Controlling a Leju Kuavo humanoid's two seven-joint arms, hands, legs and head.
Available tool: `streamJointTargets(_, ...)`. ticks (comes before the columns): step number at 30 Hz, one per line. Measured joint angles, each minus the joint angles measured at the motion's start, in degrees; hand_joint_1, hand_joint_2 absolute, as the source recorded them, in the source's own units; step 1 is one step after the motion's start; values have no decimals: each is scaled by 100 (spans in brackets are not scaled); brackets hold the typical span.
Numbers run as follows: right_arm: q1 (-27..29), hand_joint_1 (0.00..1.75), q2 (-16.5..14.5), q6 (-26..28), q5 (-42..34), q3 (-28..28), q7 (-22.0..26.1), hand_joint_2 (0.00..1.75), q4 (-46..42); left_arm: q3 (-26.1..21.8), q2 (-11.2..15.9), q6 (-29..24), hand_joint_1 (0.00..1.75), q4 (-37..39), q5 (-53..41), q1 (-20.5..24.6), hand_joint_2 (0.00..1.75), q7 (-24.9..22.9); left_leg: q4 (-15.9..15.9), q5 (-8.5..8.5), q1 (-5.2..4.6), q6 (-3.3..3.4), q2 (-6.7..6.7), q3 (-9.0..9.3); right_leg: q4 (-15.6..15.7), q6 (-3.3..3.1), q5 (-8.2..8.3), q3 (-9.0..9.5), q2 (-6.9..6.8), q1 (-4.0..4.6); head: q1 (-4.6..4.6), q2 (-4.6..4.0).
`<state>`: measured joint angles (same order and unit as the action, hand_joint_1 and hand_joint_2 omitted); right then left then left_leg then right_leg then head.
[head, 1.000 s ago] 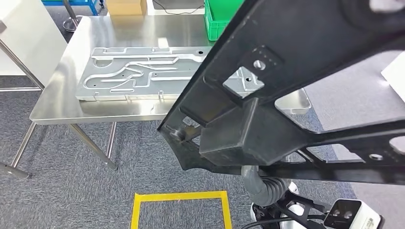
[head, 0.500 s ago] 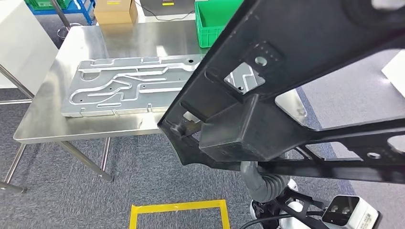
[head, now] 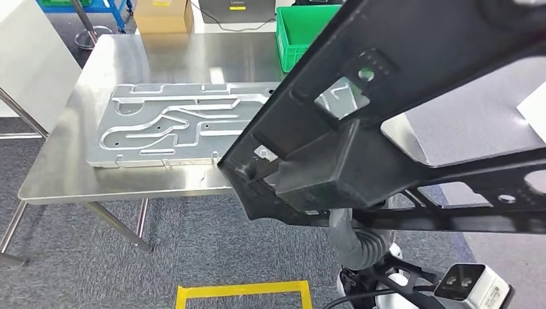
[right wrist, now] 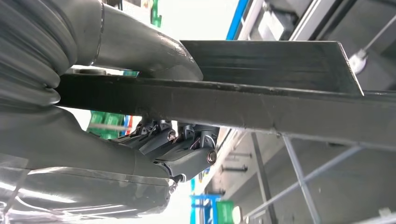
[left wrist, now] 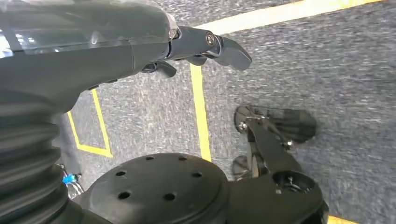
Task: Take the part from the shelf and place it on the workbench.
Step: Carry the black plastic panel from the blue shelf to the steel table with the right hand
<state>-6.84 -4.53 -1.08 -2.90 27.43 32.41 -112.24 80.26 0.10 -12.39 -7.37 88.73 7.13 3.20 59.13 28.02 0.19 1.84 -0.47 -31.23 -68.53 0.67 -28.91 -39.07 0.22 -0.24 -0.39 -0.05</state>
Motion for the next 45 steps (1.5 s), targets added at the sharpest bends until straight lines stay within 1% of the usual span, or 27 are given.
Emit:
streamJointTargets(1,20,175,4,55,20,-6,3,175,-3,-1,-7,-14,0,-1,14,-1,175,-3,-9,42,-7,-9,-2,64,353,-59,232,109,-8,30,-4,0)
streamJointTargets(2,43,175,8,104,42,-14,7,175,-7,-2,-11,-32,0,-1,28,0,175,-7,-24,75,-7,-27,-6,107,649,-117,342,197,-15,68,-5,1)
streamJointTargets(4,118,175,14,172,89,-35,56,175,-14,-4,-20,-65,0,-1,52,-7,175,-11,-38,104,-1,-90,1,154,885,-212,356,271,-19,120,-4,1)
streamJointTargets(7,253,175,30,187,126,-68,215,175,-35,-4,-9,-69,0,0,53,-22,175,-5,91,131,-16,-183,14,217,1062,-277,405,472,-22,74,-2,1)
streamJointTargets(9,283,175,35,174,126,-81,282,175,-49,-4,0,-67,0,0,52,-15,175,-2,520,321,-2,-223,14,6,1138,-291,387,609,-34,31,-27,1)
streamJointTargets(11,298,175,37,163,126,-85,305,175,-50,-5,3,-66,0,0,51,-15,175,2,1191,598,27,-285,14,-431,1147,-298,339,652,-27,22,-49,1)
streamJointTargets(12,309,175,38,160,126,-86,306,175,-50,-5,7,-64,0,0,50,-18,175,8,1414,666,42,-314,15,-612,1145,-288,311,672,-20,18,-48,1)
streamJointTargets(13,317,175,39,159,127,-86,305,175,-50,-6,10,-62,0,0,50,-18,175,12,1460,621,55,-338,16,-708,1141,-275,279,703,-13,12,-50,1)
streamJointTargets(14,320,175,41,158,128,-87,304,175,-50,-7,14,-58,0,0,49,-18,175,13,1301,445,67,-357,19,-698,1134,-255,241,747,-7,3,-49,1)
streamJointTargets(16,323,175,46,158,130,-87,303,175,-50,-7,20,-53,0,0,48,-24,175,2,596,-66,89,-370,24,-468,1116,-204,149,857,-4,-14,-48,1)
streamJointTargets(17,320,175,50,157,130,-87,303,175,-49,-7,20,-52,0,0,47,-27,175,-9,262,-187,84,-361,29,-366,1097,-173,107,889,1,-15,-52,1)
streamJointTargets(19,313,175,56,156,130,-87,302,175,-49,-7,19,-52,0,0,46,-33,175,-38,2,-229,65,-283,36,-285,1064,-106,41,901,1,-2,-58,1)
streamJointTargets(22,300,175,68,156,134,-88,303,175,-49,-7,10,-58,0,0,49,-39,175,-61,-22,-246,66,-156,36,-260,1007,-16,-57,895,-7,-6,-52,1)
streamJointTargets(24,299,175,77,172,150,-93,316,175,-39,-7,3,-67,0,0,54,-29,175,-62,-44,-242,81,-99,37,-241,628,40,-277,719,-11,-26,-48,1)
streamJointTargets(26,325,175,91,205,203,-98,372,175,3,-7,-1,-72,0,0,58,-32,175,-61,-46,-215,78,-61,39,-227,-134,83,-590,299,-14,-43,-44,1)
streamJointTargets(27,342,175,99,228,246,-98,408,175,39,-7,-3,-69,0,0,60,-40,175,-56,-46,-200,74,-53,37,-213,-464,92,-668,88,-14,-49,-43,1)
streamJointTargets(28,359,175,106,262,302,-98,448,175,84,-7,-8,-59,0,0,61,-48,175,-41,-46,-180,72,-49,33,-193,-628,92,-640,-52,-14,-50,-44,1)
streamJointTargets(29,371,175,112,304,363,-98,477,175,127,-7,-18,-42,0,-1,62,-56,175,-17,-46,-158,70,-51,25,-161,-570,79,-490,-85,-14,-49,-43,1)
streamJointTargets(31,376,175,120,390,468,-98,498,175,184,-11,-53,-7,0,-2,62,-62,175,40,-50,-106,68,-65,6,-81,123,18,24,146,-14,-35,-42,1)
streamJointTargets(33,363,175,127,428,527,-98,467,175,193,-20,-99,4,0,-2,62,-58,175,69,-52,-57,50,-108,-8,-25,779,-44,323,409,-17,6,-43,1)
streamJointTargets(35,349,175,139,432,551,-98,396,175,163,-38,-136,-18,0,-2,62,-61,175,80,-68,-32,42,-169,-9,-5,950,-74,323,473,-8,41,-44,1)
streamJointTargets(38,344,175,157,501,560,-102,322,175,44,-98,-164,-77,0,-2,61,-64,175,101,9,60,43,-262,7,-12,1063,-145,350,535,-1,1,-49,1)
streamJointTargets(40,348,175,164,581,558,-120,327,175,-40,-126,-165,-89,0,-2,60,-67,175,104,518,348,49,-300,12,-243,1115,-193,358,587,-16,-18,-55,1)
streamJointTargets(42,364,175,172,696,567,-162,378,175,-92,-137,-165,-92,0,-2,52,-76,175,96,1258,652,54,-329,14,-625,1111,-217,343,598,-22,-10,-57,1)
streamJointTargets(43,381,175,176,790,590,-193,417,175,-112,-140,-162,-94,0,-2,43,-77,175,93,1461,673,56,-341,15,-745,1106,-220,335,603,-21,-7,-57,1)
streamJointTargets(44,397,175,180,899,621,-227,464,175,-131,-142,-157,-98,0,-2,33,-76,175,93,1454,581,57,-348,16,-765,1098,-217,325,610,-18,-7,-57,1)
streamJointTargets(45,410,175,185,1006,663,-264,500,175,-149,-143,-147,-105,0,-2,33,-73,175,98,1220,390,59,-349,18,-670,1086,-209,311,620,-14,-8,-57,1)
